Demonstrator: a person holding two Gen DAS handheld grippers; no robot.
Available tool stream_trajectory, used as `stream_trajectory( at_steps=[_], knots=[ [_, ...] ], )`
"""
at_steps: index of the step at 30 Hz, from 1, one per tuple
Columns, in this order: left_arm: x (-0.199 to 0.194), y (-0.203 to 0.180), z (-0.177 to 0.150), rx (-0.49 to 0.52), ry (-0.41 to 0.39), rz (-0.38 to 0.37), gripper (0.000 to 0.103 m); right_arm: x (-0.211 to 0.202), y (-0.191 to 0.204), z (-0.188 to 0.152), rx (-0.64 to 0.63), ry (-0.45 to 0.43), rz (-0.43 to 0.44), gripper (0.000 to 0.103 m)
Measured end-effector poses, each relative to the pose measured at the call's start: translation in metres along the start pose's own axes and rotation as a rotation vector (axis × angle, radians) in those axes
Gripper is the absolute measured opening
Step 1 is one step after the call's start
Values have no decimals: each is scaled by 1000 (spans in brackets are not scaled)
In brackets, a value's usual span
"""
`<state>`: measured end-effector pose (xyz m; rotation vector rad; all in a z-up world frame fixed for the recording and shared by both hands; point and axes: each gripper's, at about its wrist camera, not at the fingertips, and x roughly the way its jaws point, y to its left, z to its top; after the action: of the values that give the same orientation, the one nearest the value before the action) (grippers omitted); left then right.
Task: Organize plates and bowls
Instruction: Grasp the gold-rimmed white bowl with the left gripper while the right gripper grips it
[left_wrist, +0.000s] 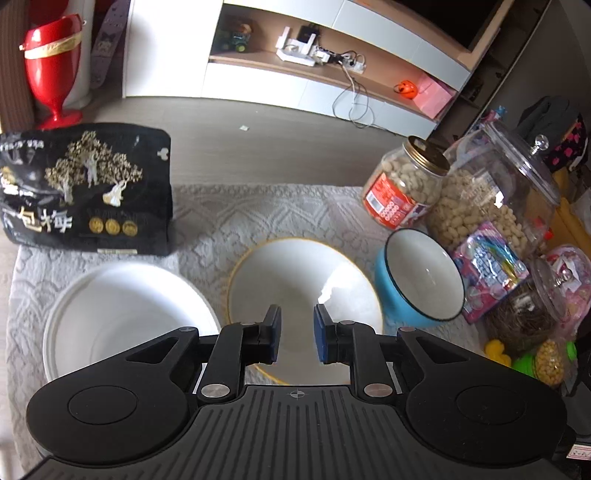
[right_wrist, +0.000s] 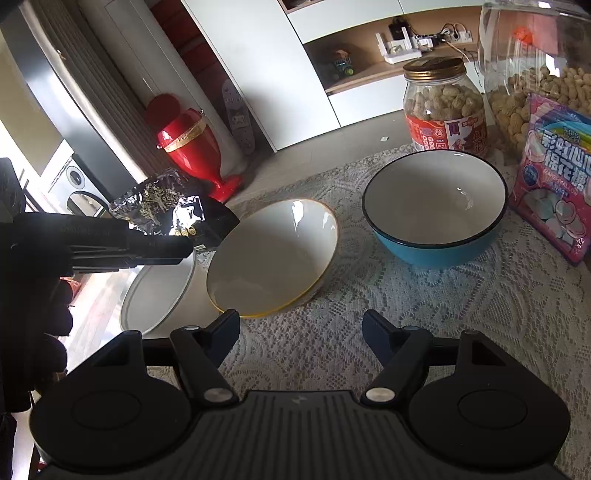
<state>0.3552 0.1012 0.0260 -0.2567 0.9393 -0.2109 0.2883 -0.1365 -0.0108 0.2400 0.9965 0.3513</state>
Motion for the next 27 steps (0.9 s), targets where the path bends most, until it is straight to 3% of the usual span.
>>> stream_trajectory(
  at_steps=[4, 8, 16, 19, 23, 27],
  knots=[
    [35, 13, 38, 83, 39, 26, 21, 31, -4, 17, 61, 30, -15, 65],
    [73, 25, 57, 148, 153, 33, 21, 61, -12, 21, 154, 62, -10, 60],
    [115, 27, 49, 234, 290, 14, 22, 100, -17, 21, 210, 123, 12, 52],
    [128, 25, 46, 242, 327, 17, 28, 111, -14, 16, 207, 143, 27, 42],
    [135, 22, 43, 242, 344, 25, 35, 119, -14, 12, 215, 152, 38, 32],
    [135, 20, 44, 216, 350, 54, 34, 121, -15, 15, 198, 144, 29, 23]
  ],
)
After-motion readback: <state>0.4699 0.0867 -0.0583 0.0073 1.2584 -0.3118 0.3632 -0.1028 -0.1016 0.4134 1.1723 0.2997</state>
